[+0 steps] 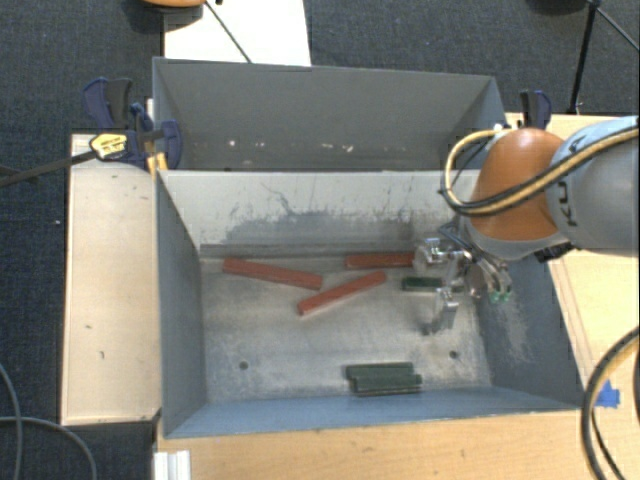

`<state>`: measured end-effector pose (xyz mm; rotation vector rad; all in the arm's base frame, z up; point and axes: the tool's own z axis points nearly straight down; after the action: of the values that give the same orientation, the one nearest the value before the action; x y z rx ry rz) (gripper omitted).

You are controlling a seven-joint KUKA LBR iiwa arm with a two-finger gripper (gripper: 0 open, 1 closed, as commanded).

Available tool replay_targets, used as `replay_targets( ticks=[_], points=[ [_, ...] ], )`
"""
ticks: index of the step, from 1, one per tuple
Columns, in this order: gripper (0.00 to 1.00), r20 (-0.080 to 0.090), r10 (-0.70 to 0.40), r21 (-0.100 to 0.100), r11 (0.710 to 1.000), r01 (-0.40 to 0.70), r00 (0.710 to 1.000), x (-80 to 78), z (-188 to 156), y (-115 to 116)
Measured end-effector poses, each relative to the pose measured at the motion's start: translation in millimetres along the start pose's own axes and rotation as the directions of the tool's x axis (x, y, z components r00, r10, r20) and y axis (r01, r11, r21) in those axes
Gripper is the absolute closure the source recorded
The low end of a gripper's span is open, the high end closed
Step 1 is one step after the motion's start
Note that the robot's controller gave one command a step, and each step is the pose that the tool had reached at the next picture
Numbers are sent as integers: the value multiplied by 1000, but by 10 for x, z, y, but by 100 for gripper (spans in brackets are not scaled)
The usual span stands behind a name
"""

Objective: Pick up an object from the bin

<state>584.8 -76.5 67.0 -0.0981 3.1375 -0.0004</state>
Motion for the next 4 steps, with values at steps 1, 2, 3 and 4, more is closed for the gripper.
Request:
replay_targets(
  ticks=[1, 2, 3, 4],
  points=[
    [0, 3, 142, -1, 990, -142, 990, -33, -58, -258],
    [100, 4, 107, 1, 994, -107, 994, -67, -168, -255],
    [0, 4, 102, 1, 995, -102, 995, -67, -168, -254],
    [0, 4, 103, 1, 995, -103, 995, -67, -168, -254]
  ],
)
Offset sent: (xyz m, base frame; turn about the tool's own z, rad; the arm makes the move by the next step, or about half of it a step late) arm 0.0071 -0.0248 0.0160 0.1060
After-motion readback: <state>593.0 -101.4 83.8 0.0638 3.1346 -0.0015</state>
